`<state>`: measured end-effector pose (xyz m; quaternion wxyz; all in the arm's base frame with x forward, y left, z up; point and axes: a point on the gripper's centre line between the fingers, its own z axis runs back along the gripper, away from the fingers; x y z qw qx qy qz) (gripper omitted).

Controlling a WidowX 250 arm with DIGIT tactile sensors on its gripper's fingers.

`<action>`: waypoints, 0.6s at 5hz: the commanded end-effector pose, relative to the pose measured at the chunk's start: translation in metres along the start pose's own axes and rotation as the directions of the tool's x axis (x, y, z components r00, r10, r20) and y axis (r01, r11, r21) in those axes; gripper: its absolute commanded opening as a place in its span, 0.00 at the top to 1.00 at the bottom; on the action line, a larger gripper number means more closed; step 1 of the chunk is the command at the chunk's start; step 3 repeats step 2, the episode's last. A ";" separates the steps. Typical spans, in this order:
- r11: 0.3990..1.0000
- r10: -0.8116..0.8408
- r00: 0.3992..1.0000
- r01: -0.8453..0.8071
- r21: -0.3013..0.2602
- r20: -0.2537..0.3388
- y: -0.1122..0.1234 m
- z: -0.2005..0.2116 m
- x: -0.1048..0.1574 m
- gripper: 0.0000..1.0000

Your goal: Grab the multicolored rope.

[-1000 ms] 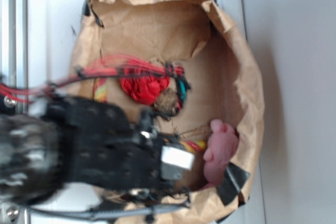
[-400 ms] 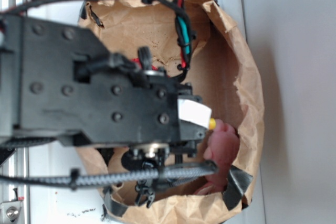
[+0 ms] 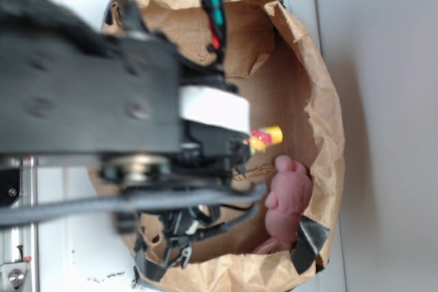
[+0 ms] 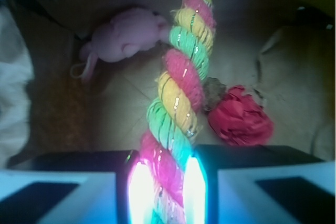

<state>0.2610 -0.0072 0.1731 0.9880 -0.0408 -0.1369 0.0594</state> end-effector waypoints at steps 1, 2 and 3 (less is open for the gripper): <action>0.994 0.109 0.989 -0.110 0.000 0.101 0.017 0.047 0.014 1.00; 0.994 0.109 0.988 -0.110 0.007 0.112 0.014 0.044 0.019 1.00; 0.994 0.109 0.988 -0.110 0.007 0.112 0.014 0.044 0.019 1.00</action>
